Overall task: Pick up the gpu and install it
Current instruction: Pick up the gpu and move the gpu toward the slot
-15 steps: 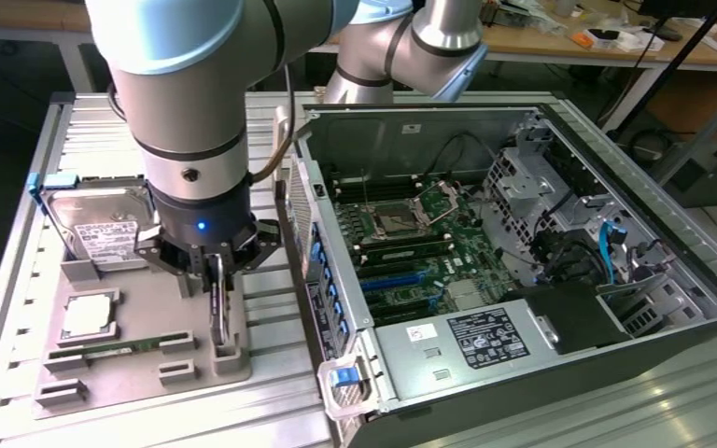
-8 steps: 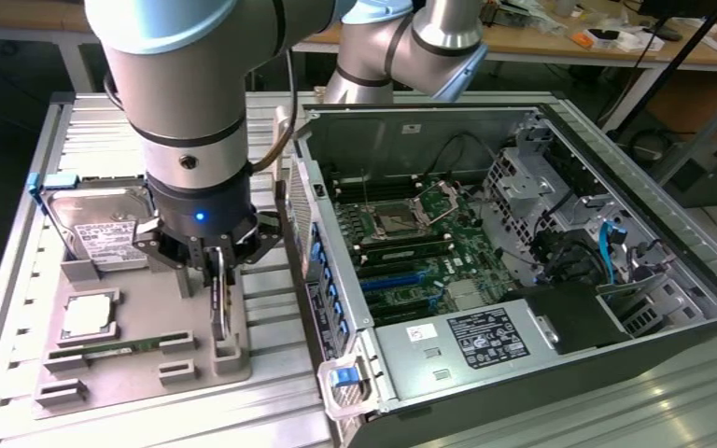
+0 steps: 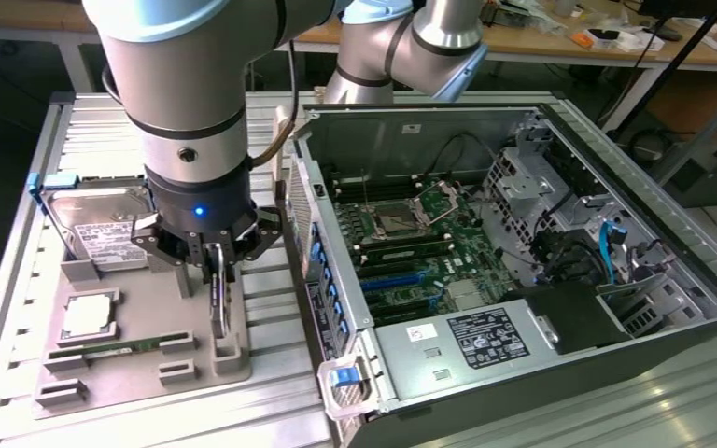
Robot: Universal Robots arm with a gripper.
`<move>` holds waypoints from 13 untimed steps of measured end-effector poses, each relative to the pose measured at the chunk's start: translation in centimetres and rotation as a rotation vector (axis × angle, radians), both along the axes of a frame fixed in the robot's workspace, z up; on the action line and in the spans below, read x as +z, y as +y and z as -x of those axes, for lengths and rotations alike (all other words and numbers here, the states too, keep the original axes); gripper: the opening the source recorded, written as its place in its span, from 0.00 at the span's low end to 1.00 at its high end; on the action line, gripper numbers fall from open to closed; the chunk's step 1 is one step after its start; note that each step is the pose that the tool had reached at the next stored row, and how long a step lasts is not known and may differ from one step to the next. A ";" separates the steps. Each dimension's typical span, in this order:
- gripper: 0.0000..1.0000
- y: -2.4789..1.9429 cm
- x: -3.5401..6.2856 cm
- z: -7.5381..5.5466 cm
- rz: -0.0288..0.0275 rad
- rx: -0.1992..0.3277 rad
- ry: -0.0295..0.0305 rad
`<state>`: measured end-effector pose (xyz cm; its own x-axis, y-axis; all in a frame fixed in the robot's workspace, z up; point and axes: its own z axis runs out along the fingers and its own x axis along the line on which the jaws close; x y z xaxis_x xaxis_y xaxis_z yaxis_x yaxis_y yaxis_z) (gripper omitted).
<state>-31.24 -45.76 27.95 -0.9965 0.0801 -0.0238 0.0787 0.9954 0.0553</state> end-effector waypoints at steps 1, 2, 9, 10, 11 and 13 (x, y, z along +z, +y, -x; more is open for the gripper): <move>0.27 0.00 0.00 0.0 0.0000 0.000 0.0000; 0.27 0.00 0.00 0.0 0.0000 0.000 0.0000; 0.27 0.00 0.10 0.0 0.0004 0.000 0.0005; 0.27 0.00 0.17 0.0 0.0004 0.000 0.0005; 0.27 0.00 0.24 0.0 0.0004 0.000 0.0004; 0.27 0.00 0.48 0.0 0.0015 0.000 0.0007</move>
